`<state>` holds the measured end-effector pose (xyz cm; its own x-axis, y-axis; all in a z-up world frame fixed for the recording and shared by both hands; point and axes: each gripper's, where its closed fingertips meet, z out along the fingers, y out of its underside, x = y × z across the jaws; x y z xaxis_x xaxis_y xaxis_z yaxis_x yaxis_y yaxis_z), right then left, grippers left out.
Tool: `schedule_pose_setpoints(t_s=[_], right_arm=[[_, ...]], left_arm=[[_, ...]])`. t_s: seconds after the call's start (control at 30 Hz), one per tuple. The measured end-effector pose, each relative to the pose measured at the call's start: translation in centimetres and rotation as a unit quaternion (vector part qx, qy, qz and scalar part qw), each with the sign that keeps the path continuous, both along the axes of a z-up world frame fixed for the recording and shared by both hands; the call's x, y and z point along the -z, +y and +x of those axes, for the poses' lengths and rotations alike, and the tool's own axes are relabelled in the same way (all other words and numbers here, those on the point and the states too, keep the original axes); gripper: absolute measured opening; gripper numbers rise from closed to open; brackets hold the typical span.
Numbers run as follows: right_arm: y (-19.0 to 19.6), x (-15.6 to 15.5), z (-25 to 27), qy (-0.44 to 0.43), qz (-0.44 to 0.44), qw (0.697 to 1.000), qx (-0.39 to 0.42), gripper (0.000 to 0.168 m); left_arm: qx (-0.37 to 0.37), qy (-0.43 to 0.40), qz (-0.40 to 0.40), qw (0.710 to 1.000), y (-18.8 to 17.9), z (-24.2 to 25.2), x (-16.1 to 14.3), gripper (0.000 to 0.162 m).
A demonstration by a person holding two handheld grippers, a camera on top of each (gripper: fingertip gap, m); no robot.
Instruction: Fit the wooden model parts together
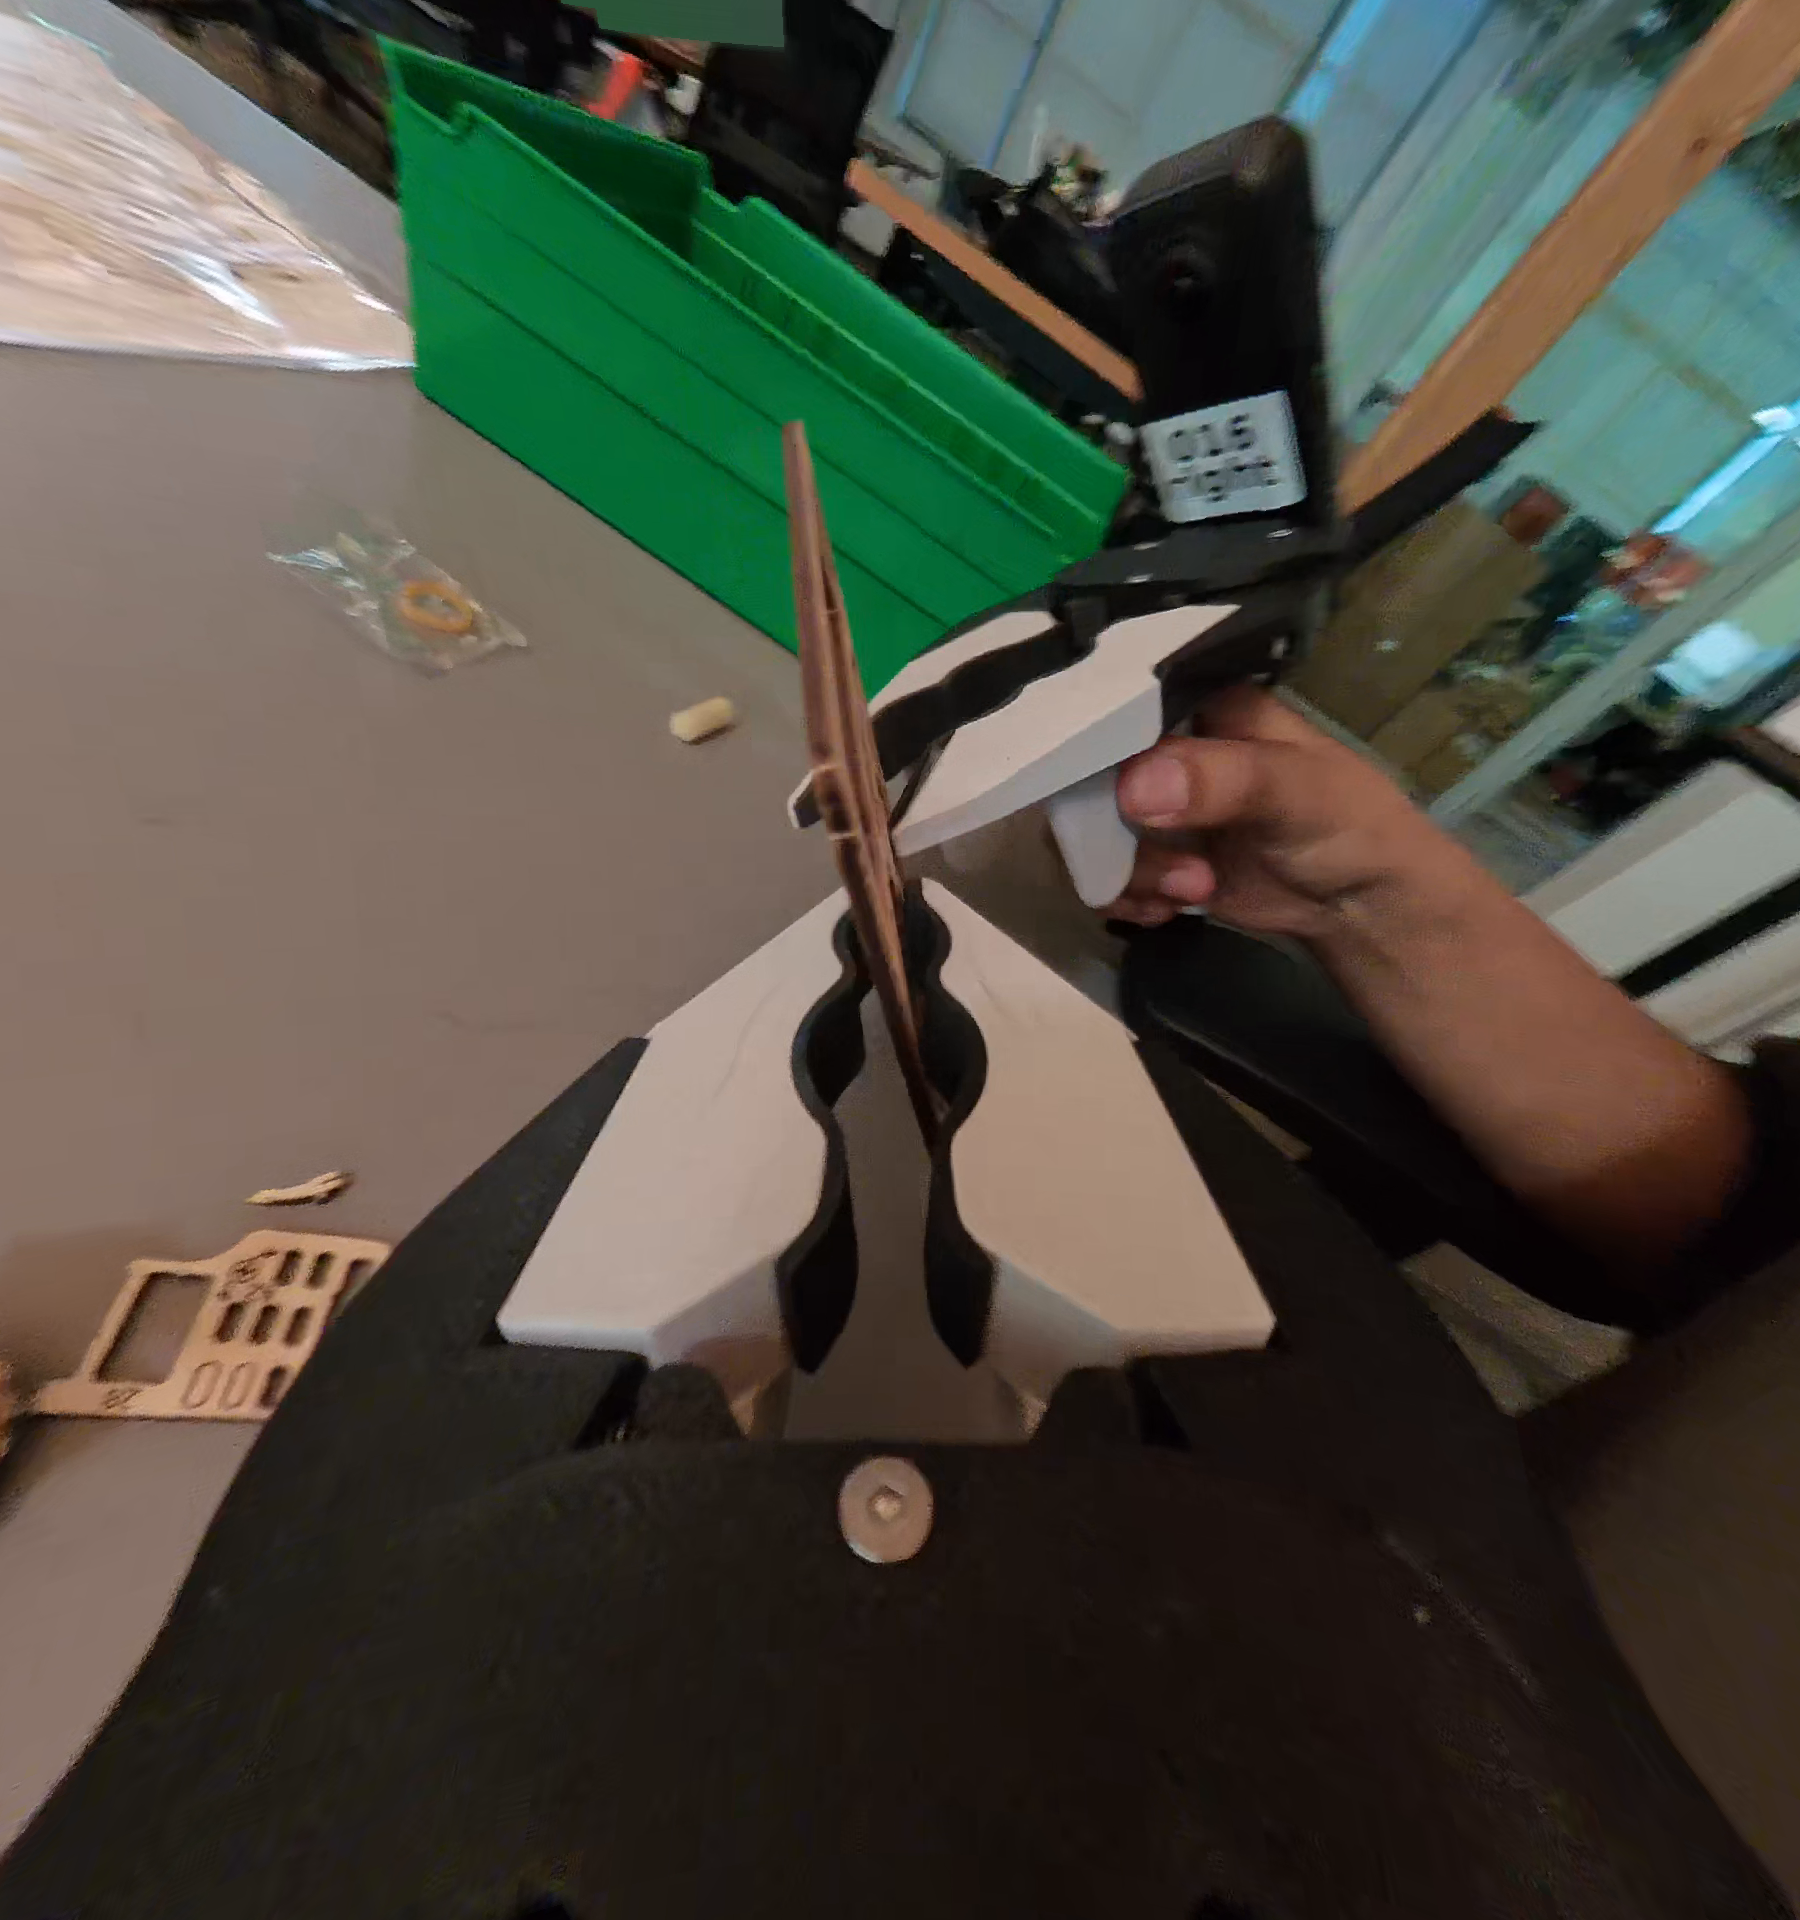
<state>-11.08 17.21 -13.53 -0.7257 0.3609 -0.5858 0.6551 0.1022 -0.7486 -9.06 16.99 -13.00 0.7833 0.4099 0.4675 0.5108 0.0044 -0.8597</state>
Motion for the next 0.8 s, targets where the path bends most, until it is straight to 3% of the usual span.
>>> schedule_pose_setpoints(t_s=[0.03,0.13,0.3,0.53,0.8], right_arm=[[0.0,-0.2,0.4,-0.004,-0.02,0.999,-0.024,0.025],[-0.2,-1.1,1.6,-0.03,-0.08,0.993,-0.076,0.021],[-0.5,-0.8,1.6,0.037,-0.013,0.997,-0.07,0.018],[-0.5,-0.3,2.0,0.043,0.022,0.996,-0.079,0.019],[-0.3,-0.5,0.9,0.077,0.036,0.996,-0.04,0.022]], left_arm=[[0.02,-0.013,0.016,1.0,0.1,0.3,-0.1,0.0],[0.053,-0.021,0.037,0.998,0.1,1.0,-0.7,0.0],[0.057,0.002,-0.003,0.998,-0.2,1.1,-0.4,0.0],[0.075,0.035,-0.048,0.995,-0.3,1.6,0.0,0.0],[0.043,-0.009,-0.015,0.999,-0.2,0.6,-0.2,0.002]])
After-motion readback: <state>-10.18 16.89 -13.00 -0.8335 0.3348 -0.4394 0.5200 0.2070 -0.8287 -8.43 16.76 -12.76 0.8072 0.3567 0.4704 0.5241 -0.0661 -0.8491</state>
